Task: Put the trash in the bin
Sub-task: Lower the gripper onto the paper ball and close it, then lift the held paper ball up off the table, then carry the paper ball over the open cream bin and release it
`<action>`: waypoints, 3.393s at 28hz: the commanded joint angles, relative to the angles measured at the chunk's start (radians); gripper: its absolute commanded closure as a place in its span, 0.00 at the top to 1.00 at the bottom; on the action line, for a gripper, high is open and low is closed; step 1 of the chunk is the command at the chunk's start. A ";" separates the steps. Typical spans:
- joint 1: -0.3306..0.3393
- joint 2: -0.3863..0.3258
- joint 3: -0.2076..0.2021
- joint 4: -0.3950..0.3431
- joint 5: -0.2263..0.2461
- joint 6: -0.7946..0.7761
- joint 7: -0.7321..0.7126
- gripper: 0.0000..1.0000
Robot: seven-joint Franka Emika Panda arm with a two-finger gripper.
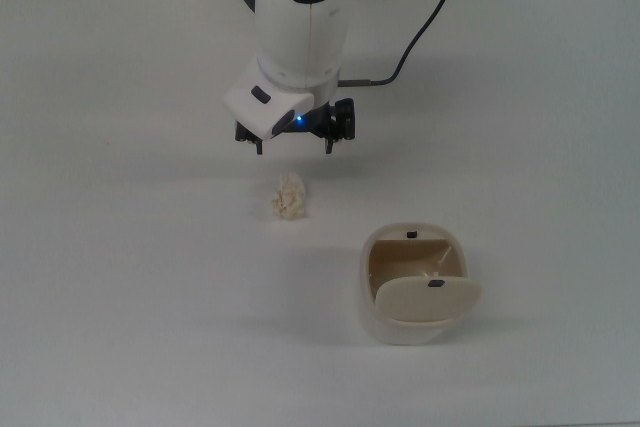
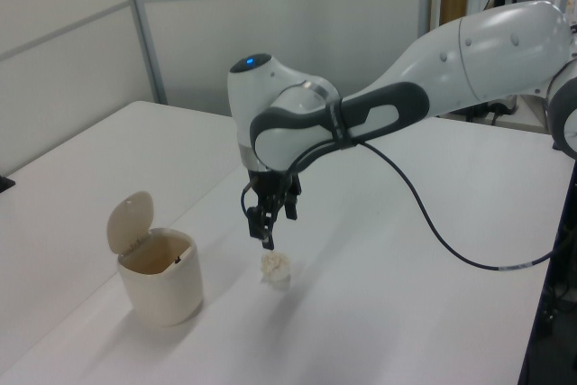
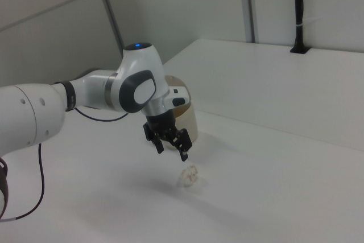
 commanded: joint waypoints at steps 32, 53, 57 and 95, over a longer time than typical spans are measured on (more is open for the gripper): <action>0.024 0.166 -0.009 -0.082 -0.208 0.272 0.245 1.00; 0.014 0.117 -0.006 -0.068 -0.229 0.257 0.247 0.00; -0.009 0.065 -0.009 -0.057 -0.215 0.209 0.218 0.00; 0.156 0.134 0.044 0.179 -0.158 0.436 0.415 0.00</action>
